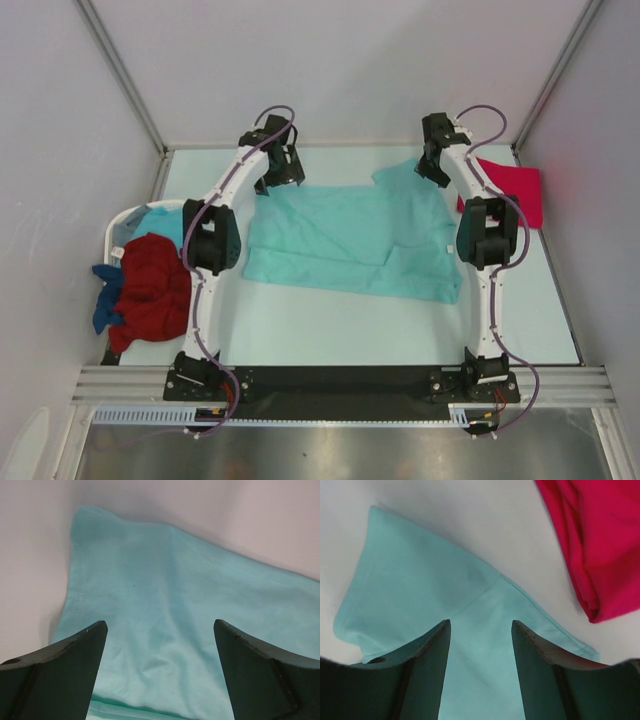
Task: Fold and stack the t-shirts
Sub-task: Fold the flattened tshirt in 1/3 of the way
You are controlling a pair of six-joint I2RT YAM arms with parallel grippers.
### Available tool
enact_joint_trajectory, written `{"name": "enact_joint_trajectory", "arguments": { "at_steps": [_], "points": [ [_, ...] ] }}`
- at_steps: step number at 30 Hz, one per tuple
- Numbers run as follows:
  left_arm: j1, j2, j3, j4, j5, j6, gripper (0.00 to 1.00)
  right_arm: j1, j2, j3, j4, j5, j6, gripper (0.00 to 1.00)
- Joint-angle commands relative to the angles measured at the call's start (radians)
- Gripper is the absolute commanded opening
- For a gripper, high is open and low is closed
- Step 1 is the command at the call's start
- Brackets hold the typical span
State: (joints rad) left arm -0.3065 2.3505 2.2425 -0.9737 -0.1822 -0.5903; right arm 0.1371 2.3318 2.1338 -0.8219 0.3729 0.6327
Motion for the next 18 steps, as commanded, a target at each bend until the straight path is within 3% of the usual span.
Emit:
{"name": "enact_joint_trajectory", "arguments": {
  "at_steps": [1,18],
  "points": [
    [0.009,0.015,0.057,0.021,0.006,0.033,0.95,0.01,0.058,0.126,0.003,-0.025,-0.034,0.57],
    [0.035,0.089,0.068,0.036,0.018,0.052,0.95,-0.042,0.216,0.224,0.029,-0.077,-0.059,0.58]
  ]
}}
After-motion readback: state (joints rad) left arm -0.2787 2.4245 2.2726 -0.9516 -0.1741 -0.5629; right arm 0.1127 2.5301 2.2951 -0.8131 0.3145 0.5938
